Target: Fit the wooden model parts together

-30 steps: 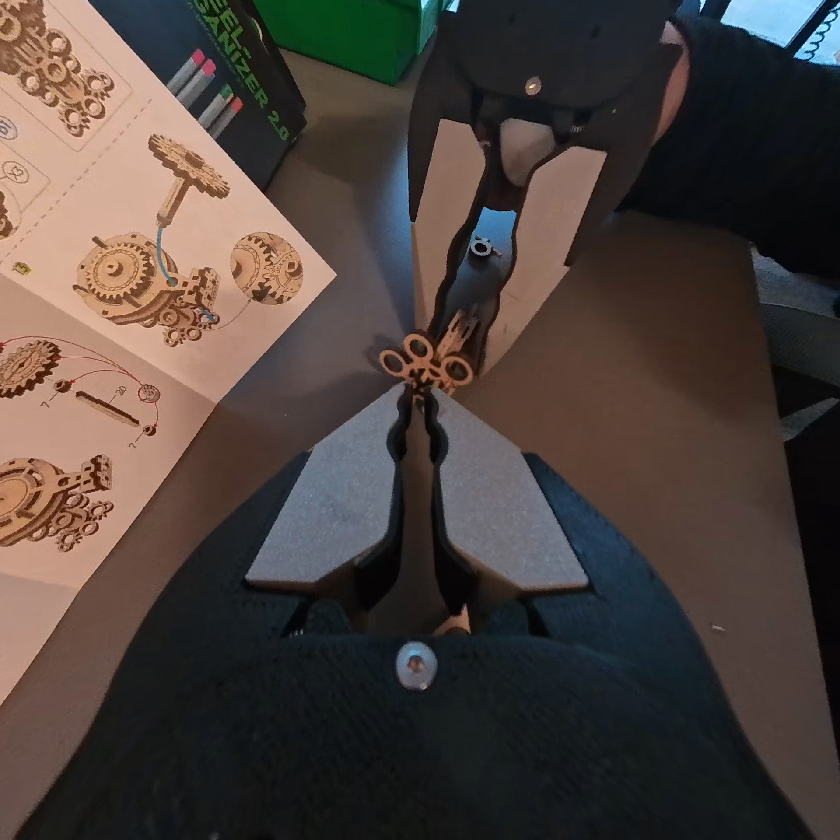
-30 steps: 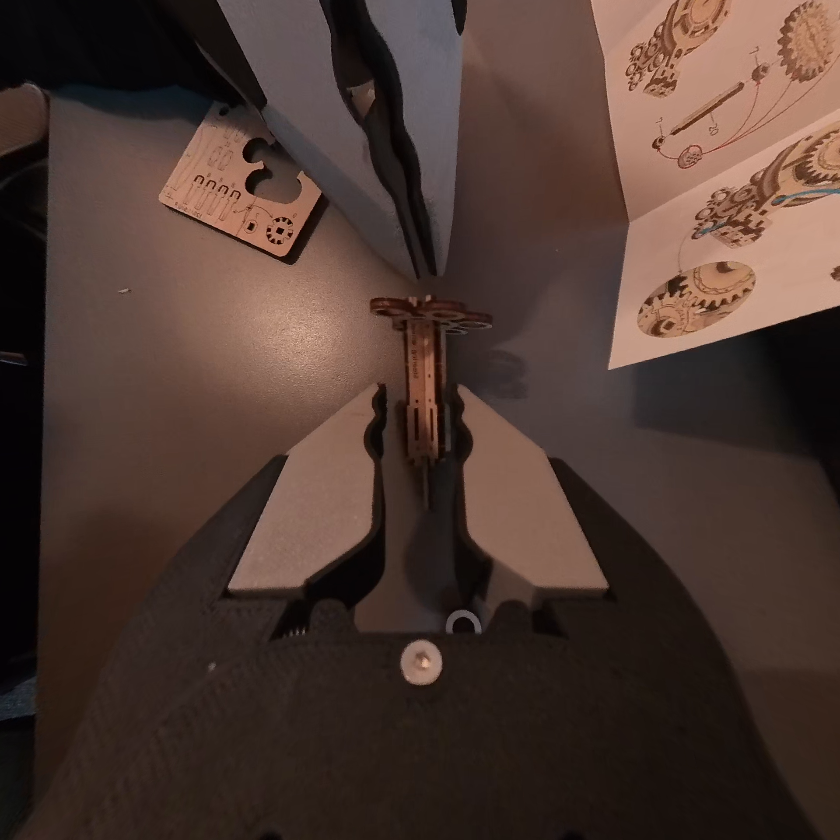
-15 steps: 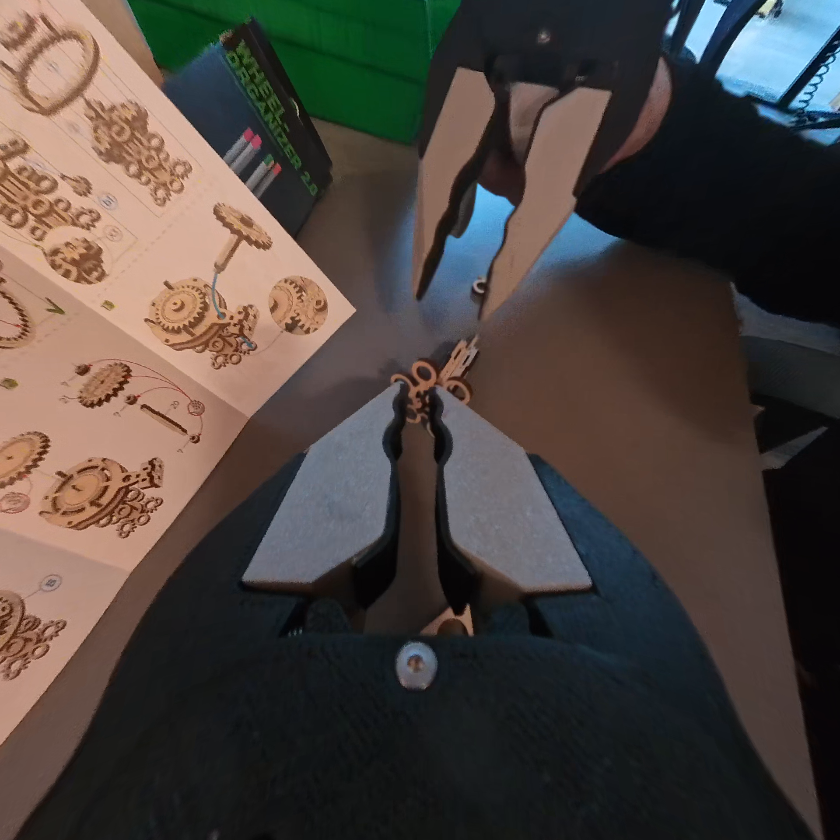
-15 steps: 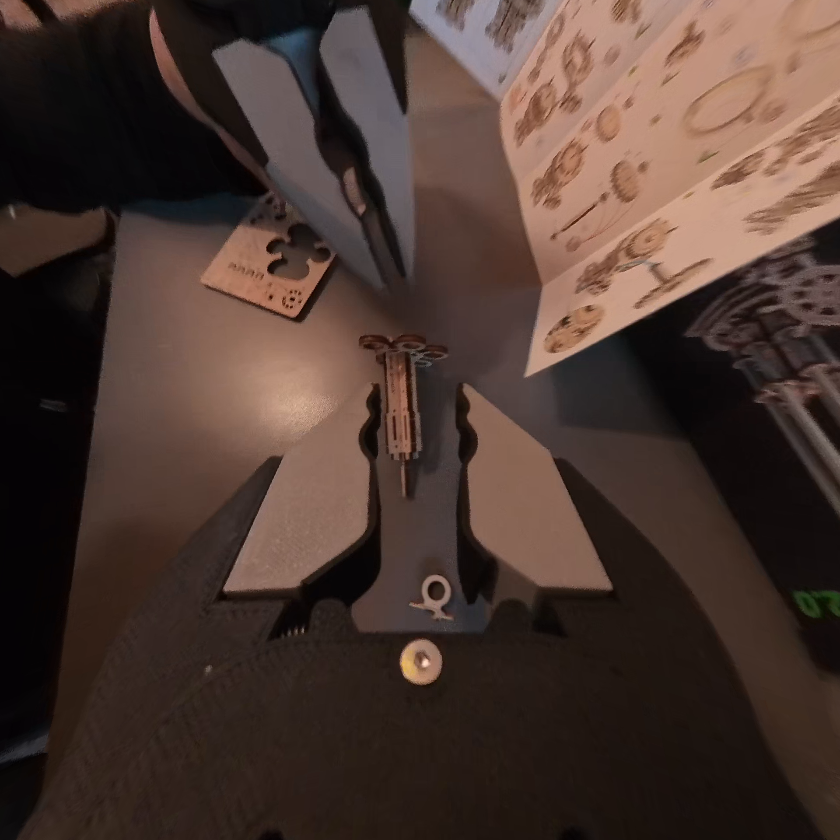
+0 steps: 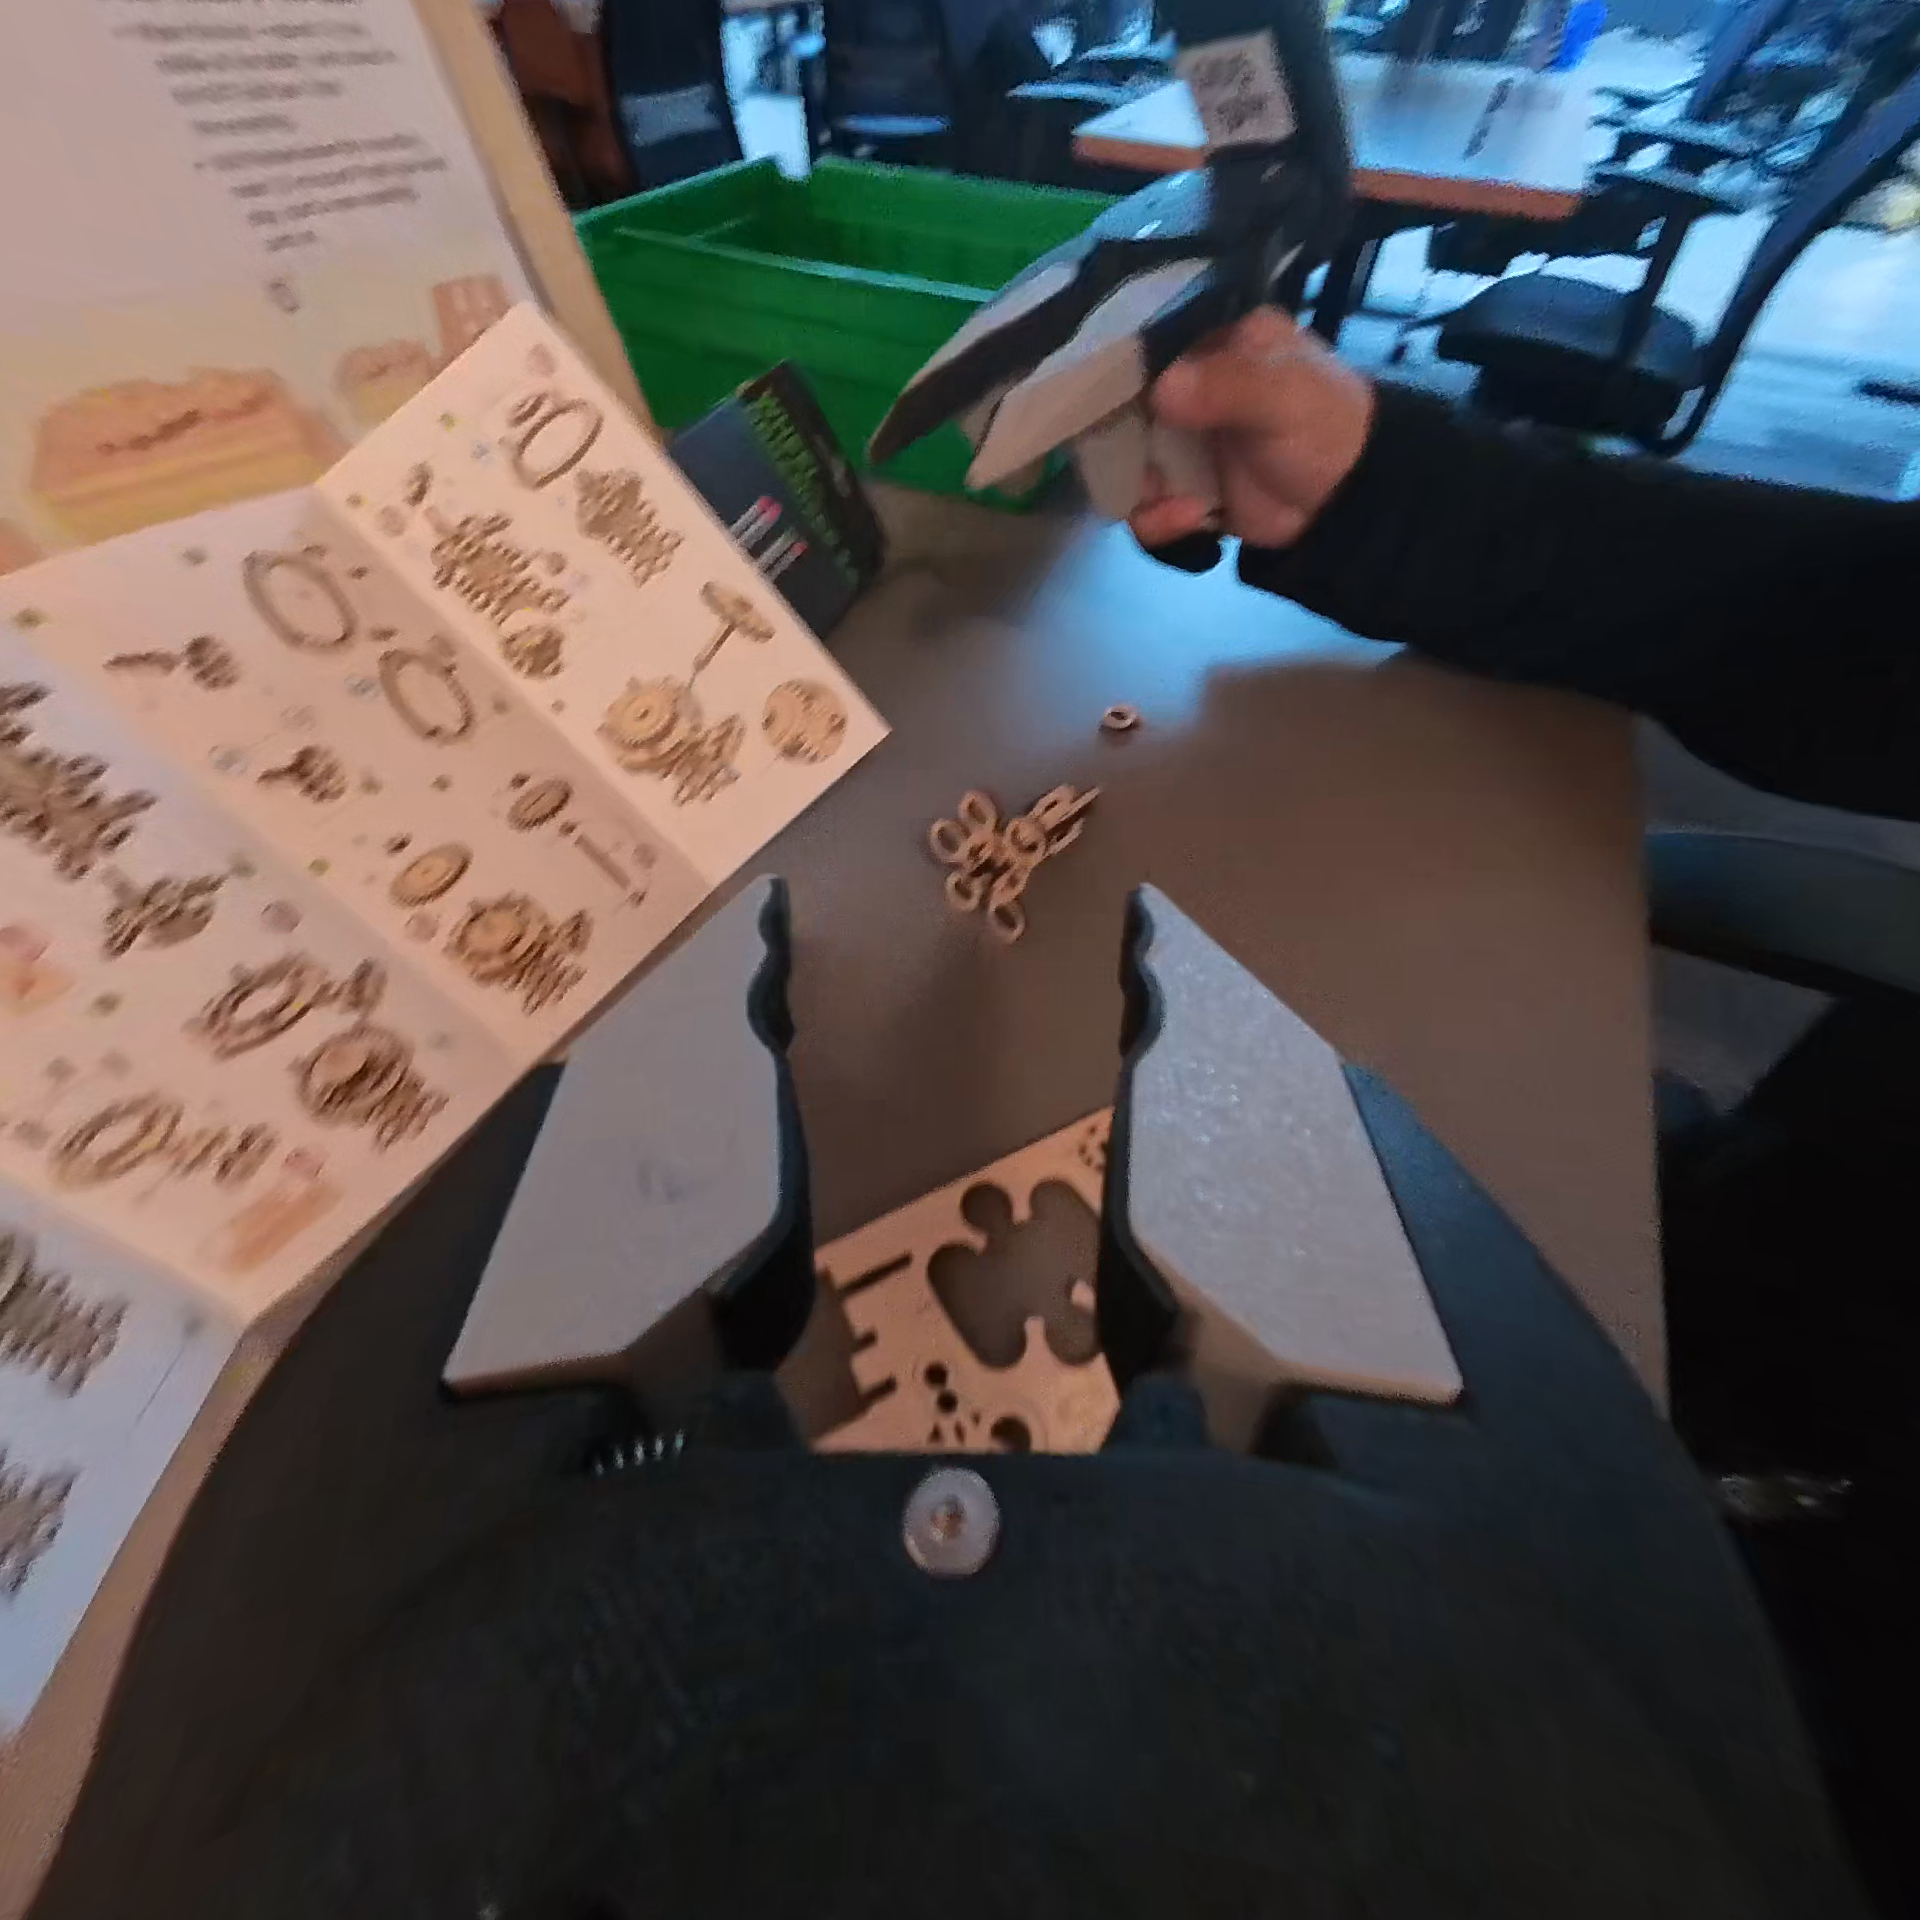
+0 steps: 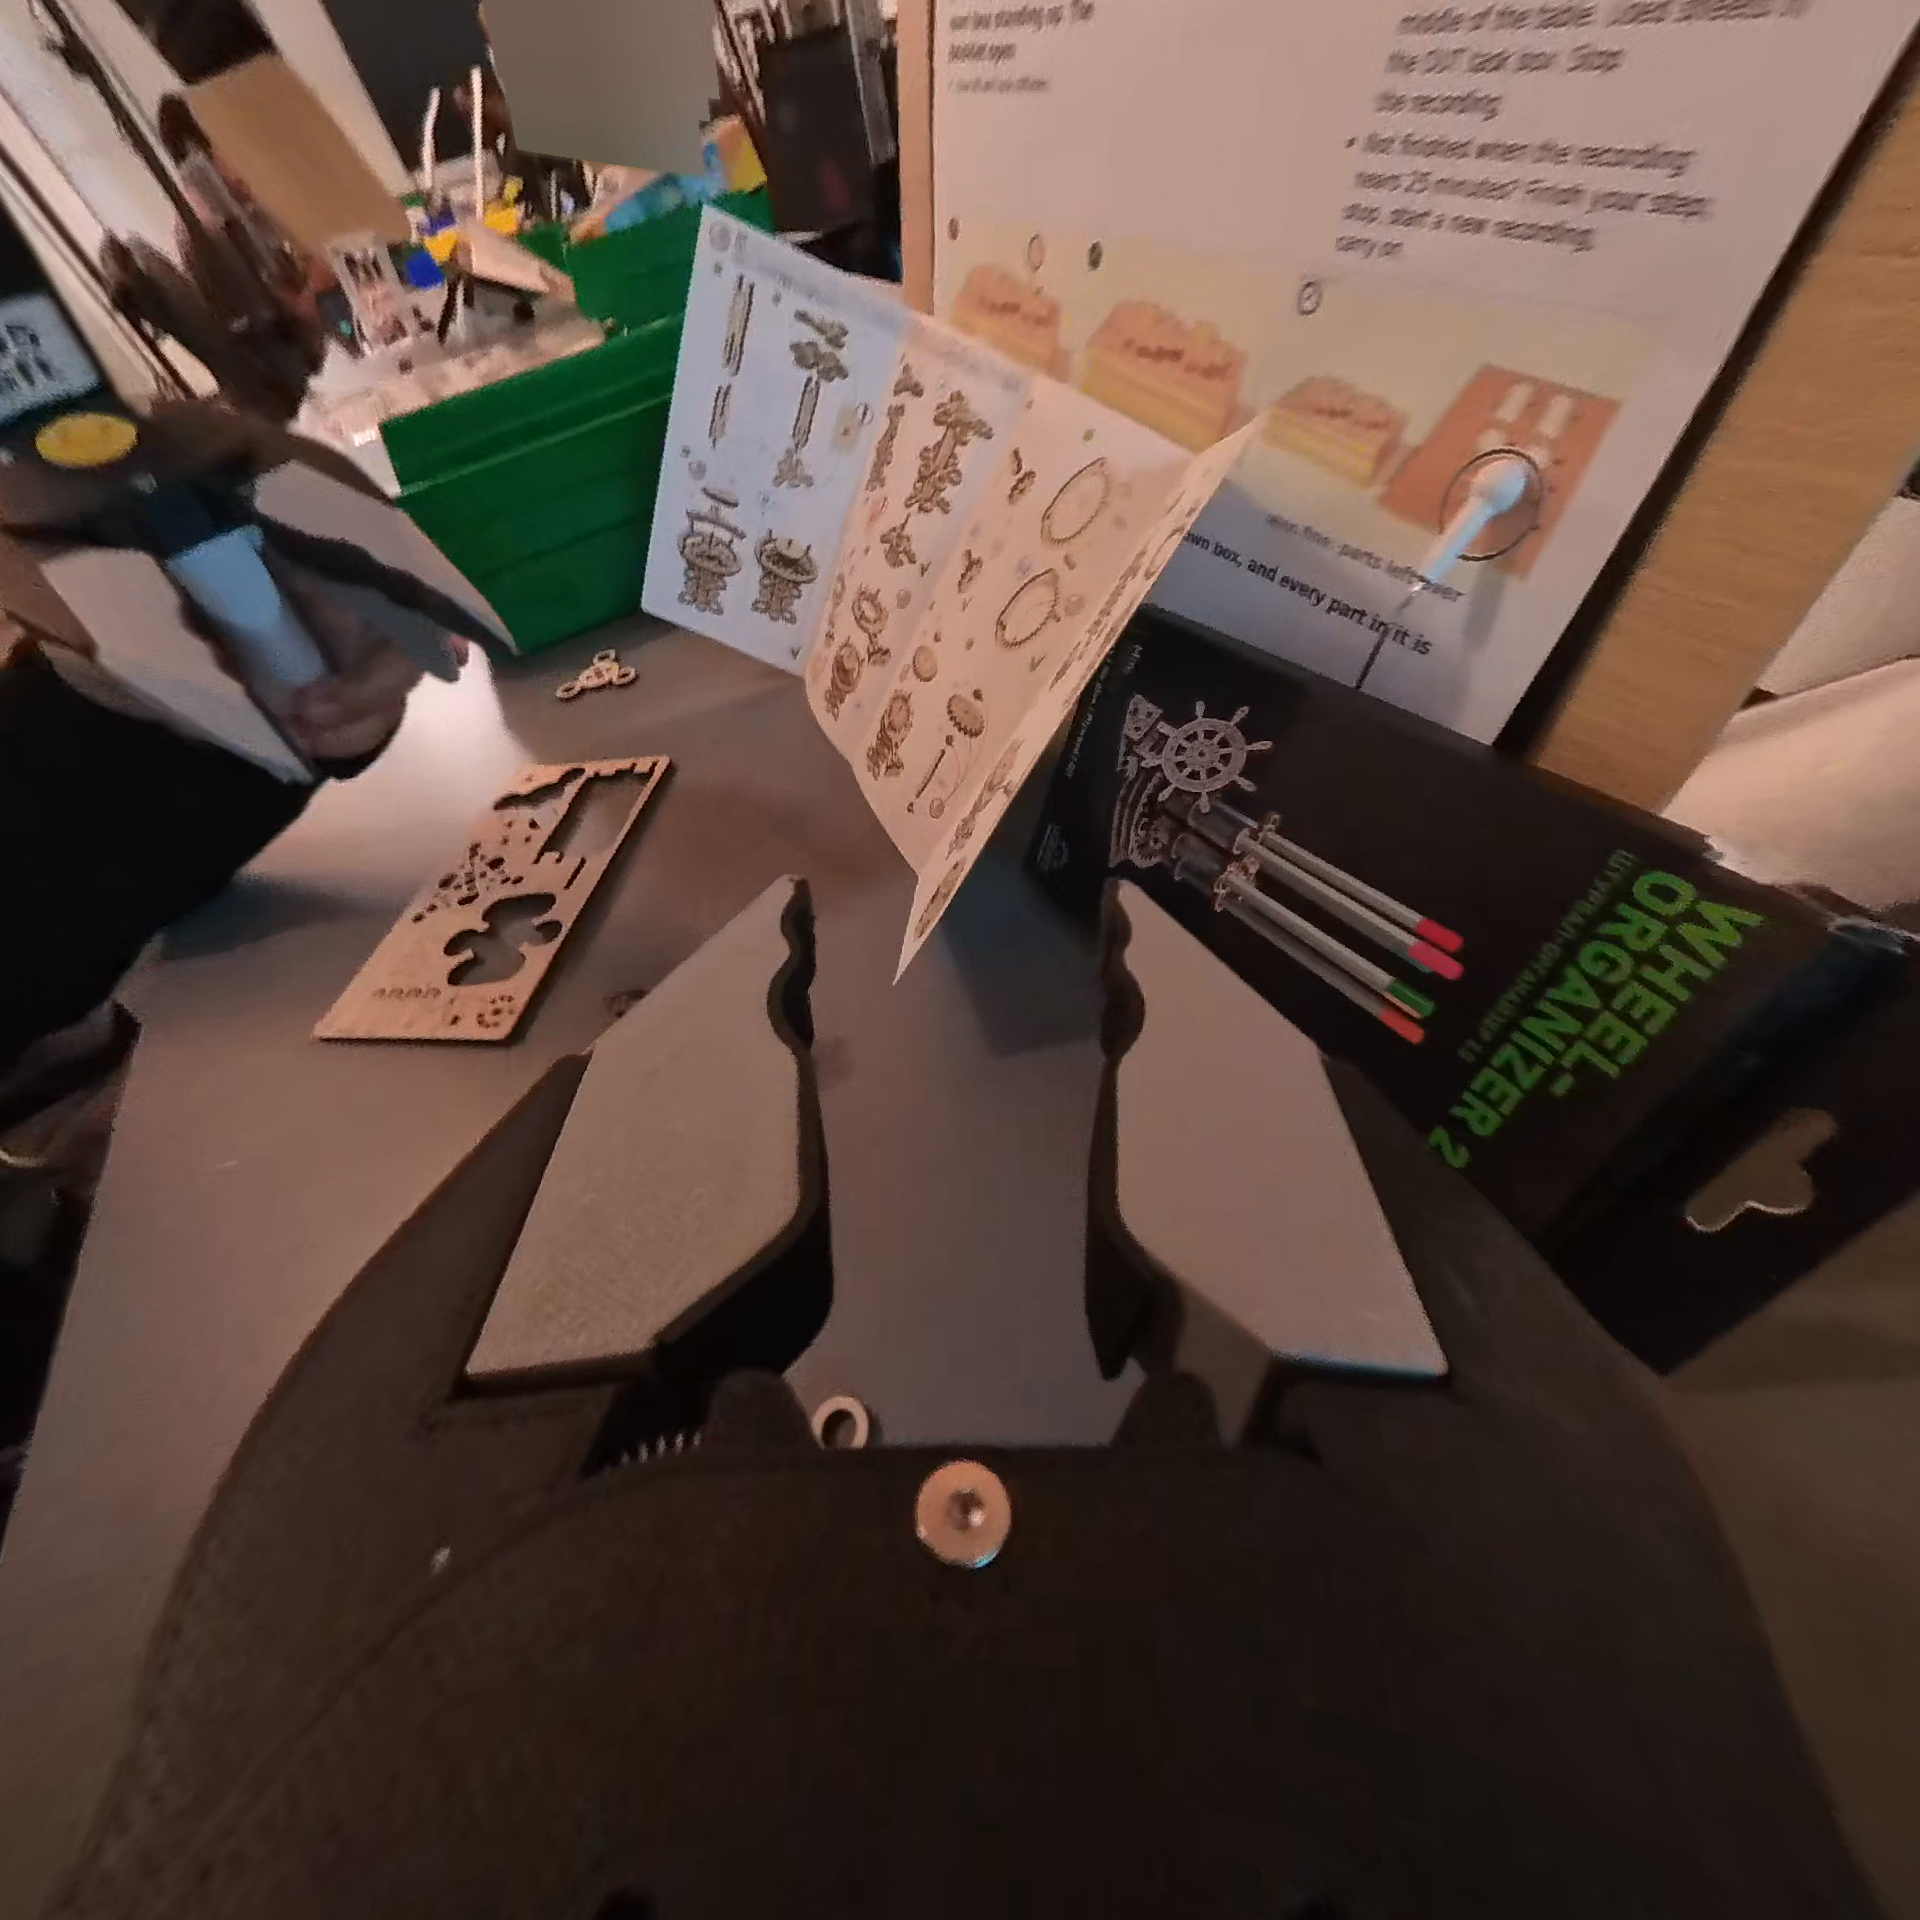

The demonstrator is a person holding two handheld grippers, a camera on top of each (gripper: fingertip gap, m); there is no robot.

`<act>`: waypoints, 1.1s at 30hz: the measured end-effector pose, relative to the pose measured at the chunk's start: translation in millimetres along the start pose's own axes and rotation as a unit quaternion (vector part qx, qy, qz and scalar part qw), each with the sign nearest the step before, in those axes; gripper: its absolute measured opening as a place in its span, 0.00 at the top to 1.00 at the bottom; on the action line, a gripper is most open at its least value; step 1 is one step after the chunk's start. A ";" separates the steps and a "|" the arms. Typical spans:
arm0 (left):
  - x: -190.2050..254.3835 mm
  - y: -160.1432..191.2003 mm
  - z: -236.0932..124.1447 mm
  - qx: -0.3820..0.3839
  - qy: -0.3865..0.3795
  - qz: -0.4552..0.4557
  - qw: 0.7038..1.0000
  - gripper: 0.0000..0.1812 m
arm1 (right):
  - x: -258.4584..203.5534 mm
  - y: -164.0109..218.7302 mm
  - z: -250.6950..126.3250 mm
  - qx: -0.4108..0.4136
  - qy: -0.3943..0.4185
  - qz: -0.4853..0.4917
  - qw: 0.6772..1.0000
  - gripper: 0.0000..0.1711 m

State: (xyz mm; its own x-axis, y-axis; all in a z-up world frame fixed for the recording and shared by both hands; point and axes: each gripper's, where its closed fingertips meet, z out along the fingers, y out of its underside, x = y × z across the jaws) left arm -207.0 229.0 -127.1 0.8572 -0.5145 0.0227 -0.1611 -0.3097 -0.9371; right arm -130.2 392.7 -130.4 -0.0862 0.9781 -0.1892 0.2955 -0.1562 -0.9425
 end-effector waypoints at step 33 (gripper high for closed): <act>-20.9 134.3 -117.0 -0.187 -0.207 -0.197 0.940 0.65 | -48.1 -24.5 2.0 0.041 0.058 -0.087 0.994 0.57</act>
State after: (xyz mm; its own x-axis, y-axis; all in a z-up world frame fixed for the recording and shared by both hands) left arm -303.8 104.6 -212.6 0.9907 0.0297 0.1329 0.1144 -0.7107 -0.6941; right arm -135.2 349.2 -98.8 -0.0178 0.9998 0.0064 0.2076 0.0100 -0.9782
